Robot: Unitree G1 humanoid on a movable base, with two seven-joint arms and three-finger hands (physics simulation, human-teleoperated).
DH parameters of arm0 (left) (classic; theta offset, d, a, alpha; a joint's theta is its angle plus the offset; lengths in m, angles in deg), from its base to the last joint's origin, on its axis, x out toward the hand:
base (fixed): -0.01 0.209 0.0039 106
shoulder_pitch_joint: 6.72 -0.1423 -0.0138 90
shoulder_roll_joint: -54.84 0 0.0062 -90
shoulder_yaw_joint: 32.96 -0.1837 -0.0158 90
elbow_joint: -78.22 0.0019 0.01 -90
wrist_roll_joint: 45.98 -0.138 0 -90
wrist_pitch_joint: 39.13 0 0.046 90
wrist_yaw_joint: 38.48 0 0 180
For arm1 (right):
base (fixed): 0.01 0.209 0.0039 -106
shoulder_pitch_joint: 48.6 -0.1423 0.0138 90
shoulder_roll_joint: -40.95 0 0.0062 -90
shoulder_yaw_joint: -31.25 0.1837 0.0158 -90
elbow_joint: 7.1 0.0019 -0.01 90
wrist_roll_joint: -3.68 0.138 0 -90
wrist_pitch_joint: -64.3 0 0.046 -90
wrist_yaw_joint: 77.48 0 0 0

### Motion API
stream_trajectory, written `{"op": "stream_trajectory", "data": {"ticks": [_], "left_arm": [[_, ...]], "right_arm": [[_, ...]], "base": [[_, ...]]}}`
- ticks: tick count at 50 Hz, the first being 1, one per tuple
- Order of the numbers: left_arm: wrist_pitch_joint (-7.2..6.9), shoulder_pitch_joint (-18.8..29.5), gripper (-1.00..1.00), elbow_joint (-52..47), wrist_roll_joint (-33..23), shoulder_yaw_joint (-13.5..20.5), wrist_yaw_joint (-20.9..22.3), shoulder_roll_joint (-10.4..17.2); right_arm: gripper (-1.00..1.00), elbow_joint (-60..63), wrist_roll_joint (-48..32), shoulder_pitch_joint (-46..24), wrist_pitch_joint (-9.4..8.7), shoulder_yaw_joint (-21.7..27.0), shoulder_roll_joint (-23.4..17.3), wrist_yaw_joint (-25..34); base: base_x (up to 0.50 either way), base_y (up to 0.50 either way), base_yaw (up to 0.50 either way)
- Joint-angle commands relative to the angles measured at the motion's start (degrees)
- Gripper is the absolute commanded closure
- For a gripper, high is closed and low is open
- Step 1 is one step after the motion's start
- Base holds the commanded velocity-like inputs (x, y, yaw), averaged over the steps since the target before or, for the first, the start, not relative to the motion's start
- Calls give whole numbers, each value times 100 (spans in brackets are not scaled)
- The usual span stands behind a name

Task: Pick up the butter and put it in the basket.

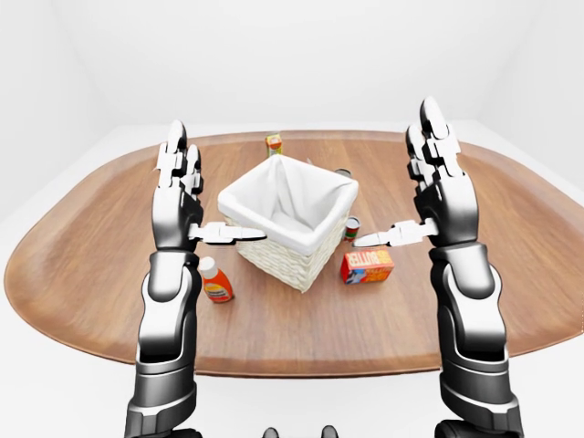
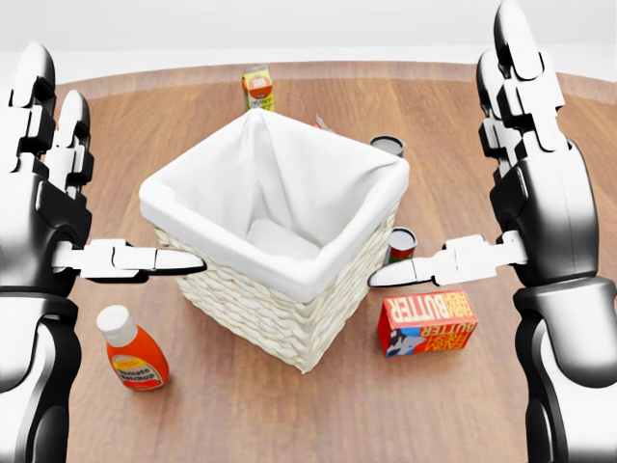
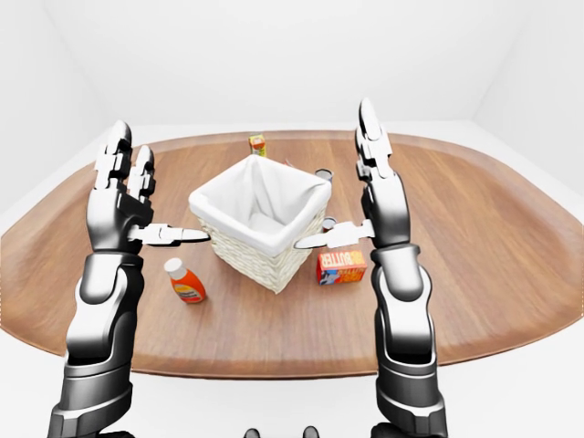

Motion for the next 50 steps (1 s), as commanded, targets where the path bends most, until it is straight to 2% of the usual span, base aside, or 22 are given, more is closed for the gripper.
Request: {"op": "stream_trajectory", "data": {"ticks": [1,9,19,25,50], "left_arm": [[0,-7,-100,14,-9,-8,10,-8],[0,4,-100,19,2,5,16,1],[0,-13,-100,-31,6,6,19,1],[0,-6,-100,-9,23,20,27,8],[0,-30,-100,77,39,39,44,22]], "right_arm": [[-100,84,101,17,0,109,-53,28],[-100,33,156,-15,0,180,-90,-83],[-100,185,232,68,0,157,-117,-37],[-100,247,206,87,0,165,-96,-44],[-100,259,192,265,0,172,-127,49]], "base": [[50,-9,0],[47,-11,0],[1,0,0],[49,0,0],[0,0,0]]}}
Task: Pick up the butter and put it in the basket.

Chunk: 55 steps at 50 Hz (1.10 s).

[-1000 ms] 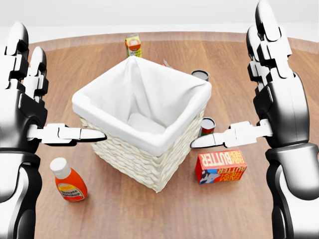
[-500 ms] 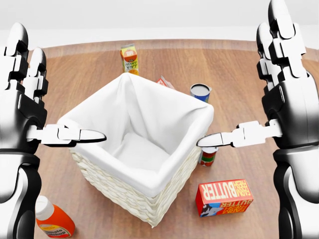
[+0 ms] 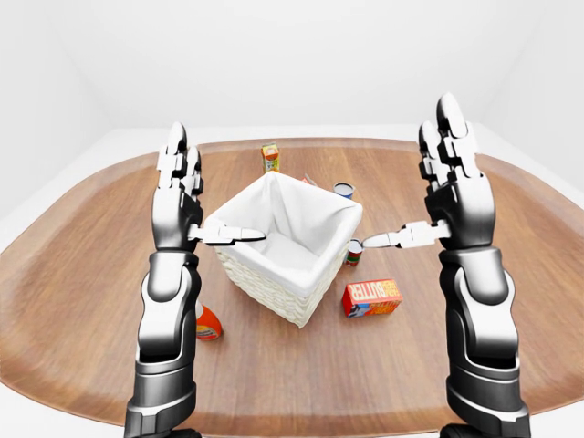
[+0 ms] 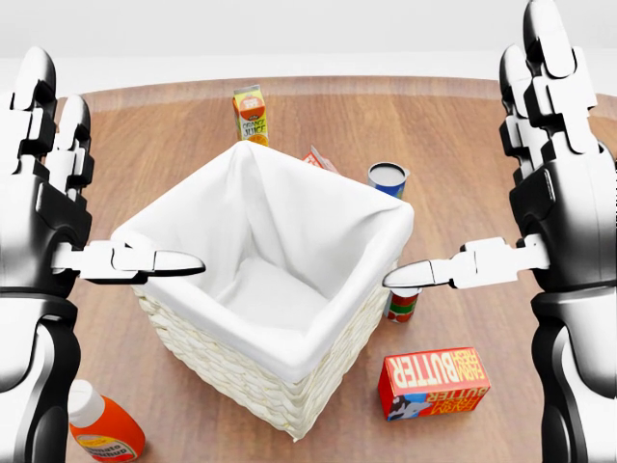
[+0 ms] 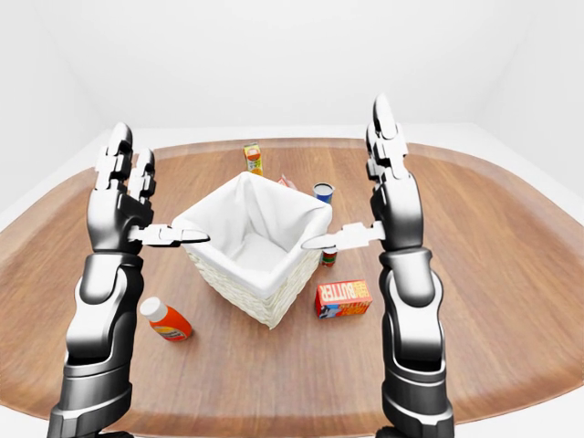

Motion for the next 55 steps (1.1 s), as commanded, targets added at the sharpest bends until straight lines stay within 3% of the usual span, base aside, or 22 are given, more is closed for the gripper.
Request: {"op": "stream_trajectory", "data": {"ticks": [1,10,19,27,34,44,55], "left_arm": [[0,-24,-100,27,23,21,18,11],[0,-80,-100,68,26,26,45,11],[0,-84,-100,215,28,44,73,24],[0,-65,-100,326,47,55,67,43],[0,-41,-100,471,38,65,74,55],[0,-48,-100,454,96,111,85,93],[0,-95,-100,421,170,163,121,131]], "right_arm": [[-100,30,-21,161,0,37,-36,160],[-100,-33,-324,392,0,128,-172,379],[-100,-257,-1112,808,0,202,-424,1446],[-100,-246,-1980,980,0,288,-463,1896],[-100,-379,-2885,947,0,230,-487,1975],[-100,-352,-3863,1013,0,163,-509,2598],[-100,-1343,-4824,761,0,-26,-489,2646]], "base": [[0,0,0],[0,0,0],[0,0,0],[0,0,0],[0,0,0],[0,0,0],[0,0,0]]}}
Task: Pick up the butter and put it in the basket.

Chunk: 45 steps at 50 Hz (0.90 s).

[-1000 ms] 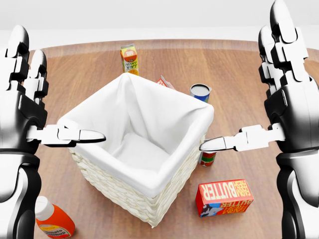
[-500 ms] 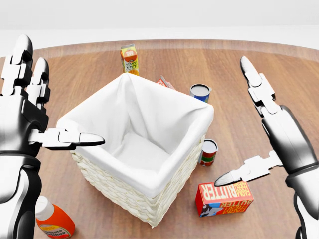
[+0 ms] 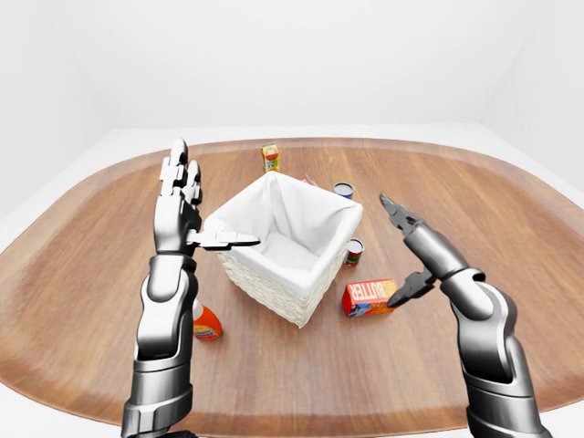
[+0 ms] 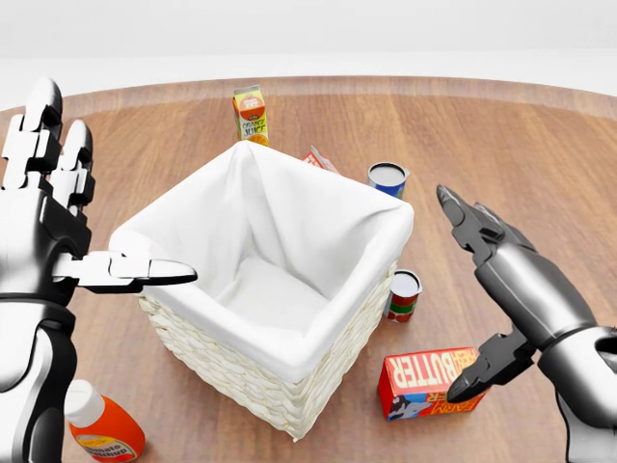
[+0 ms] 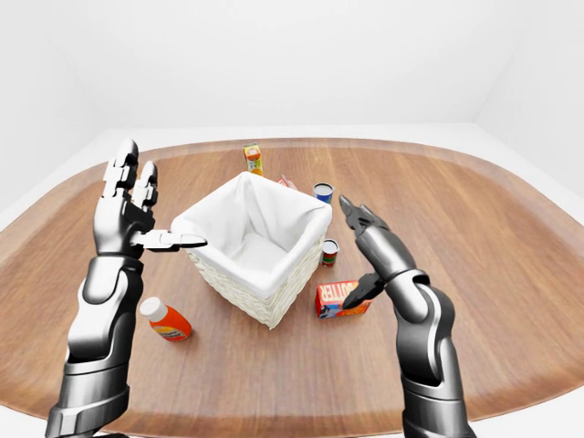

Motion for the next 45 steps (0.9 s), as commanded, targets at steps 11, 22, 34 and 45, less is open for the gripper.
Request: {"op": "stream_trajectory", "data": {"ticks": [11,22,34,45], "left_arm": [[0,-32,-100,15,44,53,26,48],[0,-21,-100,99,21,49,36,51],[0,0,-100,246,34,63,43,65],[0,11,-100,358,43,67,44,73]], "right_arm": [[-100,-2237,-1873,-548,0,-524,32,-431],[-100,-3198,-2575,-823,0,-741,126,-905],[-100,-4371,-3056,-1190,0,-961,167,-1646],[-100,-5578,-3308,-1615,0,-1177,193,-2310]], "base": [[0,0,0],[0,0,0],[0,0,0],[0,0,0]]}}
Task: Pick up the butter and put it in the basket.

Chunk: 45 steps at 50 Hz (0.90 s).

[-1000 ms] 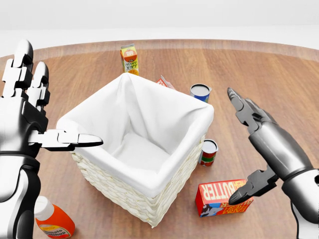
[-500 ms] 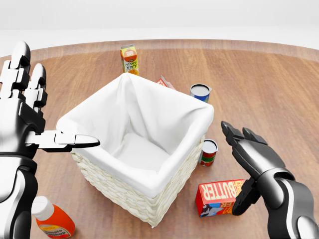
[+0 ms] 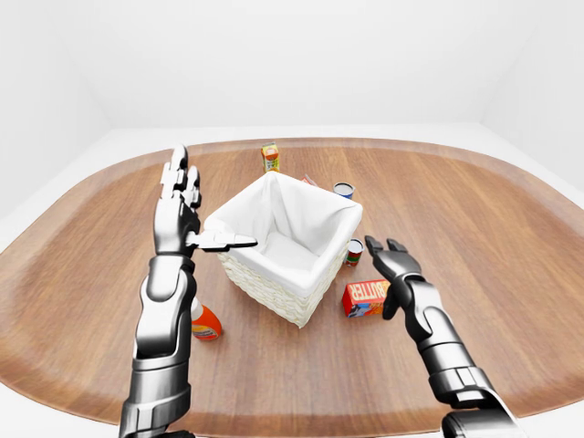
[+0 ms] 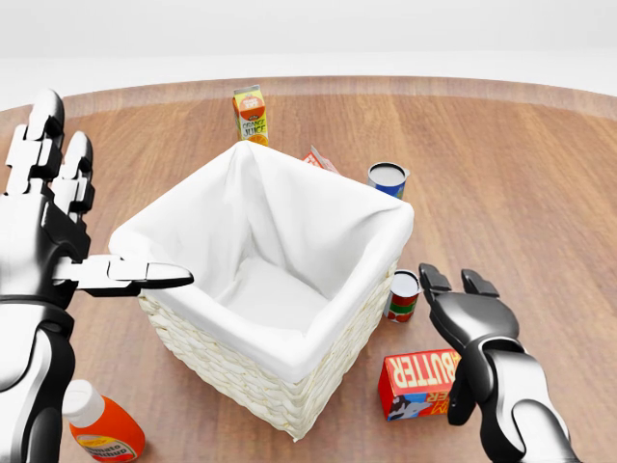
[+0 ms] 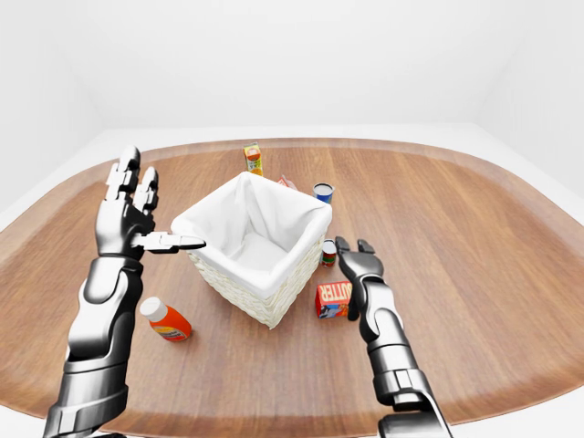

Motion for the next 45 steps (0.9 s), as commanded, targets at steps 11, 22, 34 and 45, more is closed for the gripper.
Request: {"op": "stream_trajectory", "data": {"ticks": [11,22,34,45], "left_arm": [[0,25,-100,197,38,16,8,23],[0,75,-100,365,54,12,9,36],[0,128,-100,558,89,35,24,65],[0,145,-100,566,126,41,32,84]], "right_arm": [[-100,-2460,-210,-939,0,-333,43,-1300],[-100,-3964,339,-1632,0,-467,40,-2119],[-100,-4801,595,-1931,0,-640,111,-2489],[-100,-5017,541,-1959,0,-717,197,-2522]], "base": [[0,0,0],[0,0,0],[0,0,0],[0,0,0]]}}
